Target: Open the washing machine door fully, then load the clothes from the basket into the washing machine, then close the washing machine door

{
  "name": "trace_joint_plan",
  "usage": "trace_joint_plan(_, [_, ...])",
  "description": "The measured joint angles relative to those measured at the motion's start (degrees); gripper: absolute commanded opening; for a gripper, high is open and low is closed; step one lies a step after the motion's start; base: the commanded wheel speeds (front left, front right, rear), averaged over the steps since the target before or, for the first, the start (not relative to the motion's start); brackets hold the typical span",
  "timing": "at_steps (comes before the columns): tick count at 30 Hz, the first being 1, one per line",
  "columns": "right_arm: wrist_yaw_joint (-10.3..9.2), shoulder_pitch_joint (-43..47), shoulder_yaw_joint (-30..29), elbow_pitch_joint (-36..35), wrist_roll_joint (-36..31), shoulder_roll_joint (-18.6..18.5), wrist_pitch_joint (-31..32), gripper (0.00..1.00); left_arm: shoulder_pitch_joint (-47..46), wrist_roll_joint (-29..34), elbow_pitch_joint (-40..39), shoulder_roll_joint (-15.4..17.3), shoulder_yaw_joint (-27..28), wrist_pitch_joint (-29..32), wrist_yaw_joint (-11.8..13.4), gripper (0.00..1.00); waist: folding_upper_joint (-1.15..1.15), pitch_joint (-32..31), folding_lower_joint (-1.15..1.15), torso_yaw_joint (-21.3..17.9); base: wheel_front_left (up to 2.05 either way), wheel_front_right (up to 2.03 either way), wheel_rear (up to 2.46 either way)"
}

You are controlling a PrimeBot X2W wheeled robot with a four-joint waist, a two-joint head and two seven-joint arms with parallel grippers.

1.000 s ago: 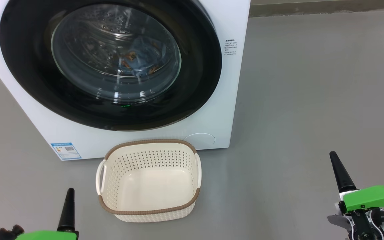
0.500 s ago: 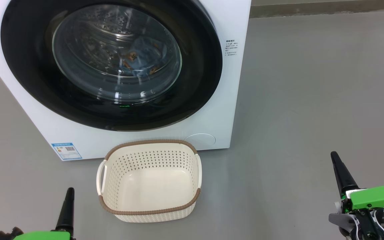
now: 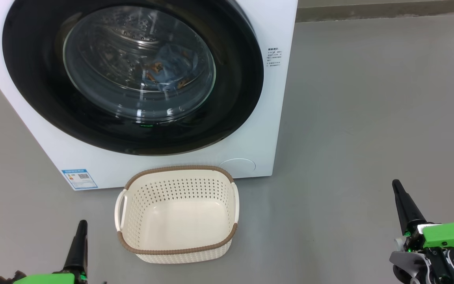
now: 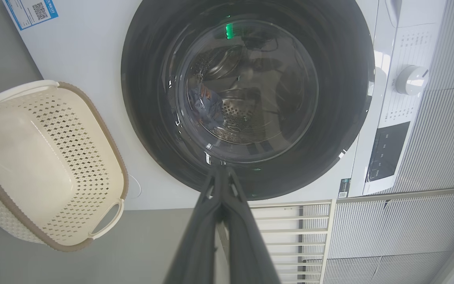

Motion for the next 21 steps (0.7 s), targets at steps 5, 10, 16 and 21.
trace_joint_plan(5, [-0.02,0.8,-0.6,-0.1,2.2,0.4,0.8,0.0,-0.1,-2.1,-0.1,-0.2,0.3,0.7,0.0,0.0,0.0,0.0,0.0,0.0,0.0,0.0,0.0])
trace_joint_plan(10, [-0.09,0.8,-1.3,-0.2,4.6,0.9,1.5,0.0,-0.1,-4.0,-0.3,-0.3,0.8,1.2,0.0,0.0,0.0,-0.1,0.0,0.1,0.0,0.0,0.0])
trace_joint_plan(16, [-0.09,0.8,-1.3,-0.2,4.6,0.9,1.5,0.0,-0.1,-4.1,-0.3,-0.4,0.8,1.2,0.0,0.0,0.0,-0.1,0.0,0.1,0.0,0.0,0.0])
trace_joint_plan(21, [-0.09,0.8,-1.3,-0.2,4.6,0.9,1.5,0.0,-0.1,-4.1,-0.3,-0.4,0.8,1.2,0.0,0.0,0.0,-0.1,0.0,0.1,0.0,0.0,0.0])
